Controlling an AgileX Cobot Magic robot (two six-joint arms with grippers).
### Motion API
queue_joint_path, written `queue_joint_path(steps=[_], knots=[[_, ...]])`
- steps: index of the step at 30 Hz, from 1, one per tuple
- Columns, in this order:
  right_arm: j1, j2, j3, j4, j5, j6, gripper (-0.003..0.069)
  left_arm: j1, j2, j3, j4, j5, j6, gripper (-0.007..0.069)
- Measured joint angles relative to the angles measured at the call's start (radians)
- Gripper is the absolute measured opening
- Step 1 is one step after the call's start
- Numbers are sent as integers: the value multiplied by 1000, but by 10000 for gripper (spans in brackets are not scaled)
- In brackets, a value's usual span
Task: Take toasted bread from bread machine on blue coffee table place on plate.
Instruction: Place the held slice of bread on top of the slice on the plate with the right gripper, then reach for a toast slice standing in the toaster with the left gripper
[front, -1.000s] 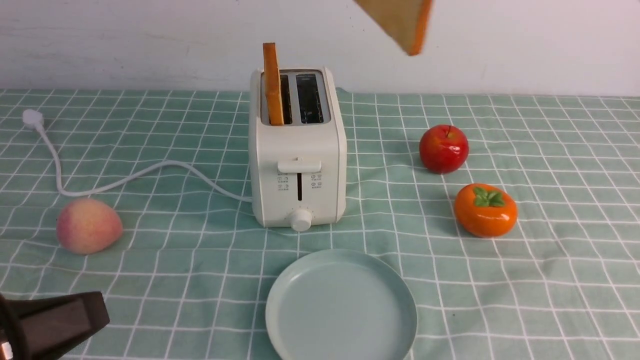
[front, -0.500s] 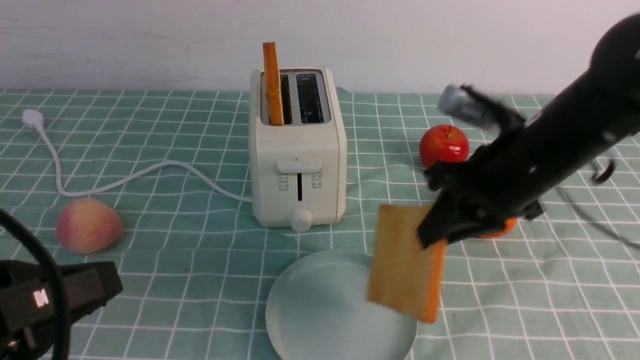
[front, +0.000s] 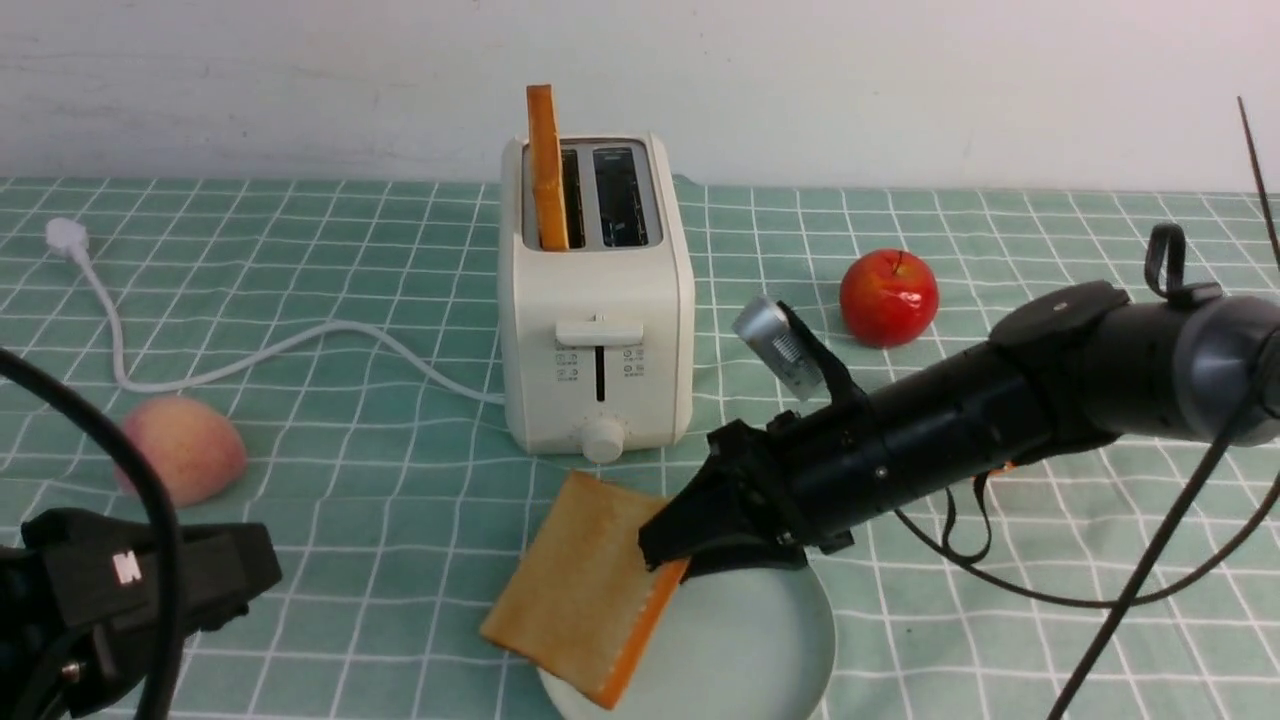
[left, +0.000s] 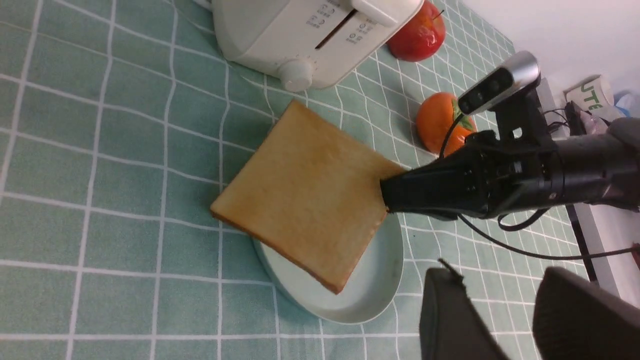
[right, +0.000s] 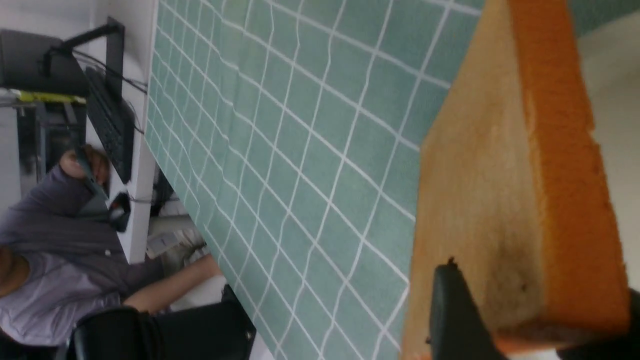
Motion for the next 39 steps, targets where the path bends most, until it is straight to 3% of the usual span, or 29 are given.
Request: queue_joint_path(steps=[3,4,6,10,13,16,22,28,31,34,35,36,37,39], knots=[[-1,-18,0,-73,11,0,478,0,0,0,28,-31,0,287],[-1,-20,0,-78,11,0,478,0,0,0,28,-31,0,290],[-13,-62,0,-153,10,16,582,0,0,0,61,-65,0,340],[-45,-125,-14,-267,6,114,632,0,17,0,86,-102,17,416],[-90,-200,-55,-428,2,274,627,0,62,0,89,-120,60,510],[-102,-301,-91,-582,2,406,575,0,147,-42,82,-93,141,566],[-17,-509,-101,-668,18,453,481,0,462,-323,81,23,271,582],[30,-605,-103,-710,63,454,444,-19,763,-672,92,82,256,587],[34,-624,-103,-729,88,458,442,-73,908,-842,188,99,193,589],[36,-628,-103,-733,108,460,442,-120,1018,-970,330,103,54,589],[36,-628,-103,-736,123,461,442,-141,1081,-1041,423,110,-52,589],[36,-628,-103,-737,127,461,442,-143,1099,-1051,436,111,-67,589],[36,-628,-103,-738,142,461,441,-157,1160,-1128,536,127,-175,589],[36,-628,-103,-738,152,461,442,-161,1243,-1213,629,148,-274,589]])
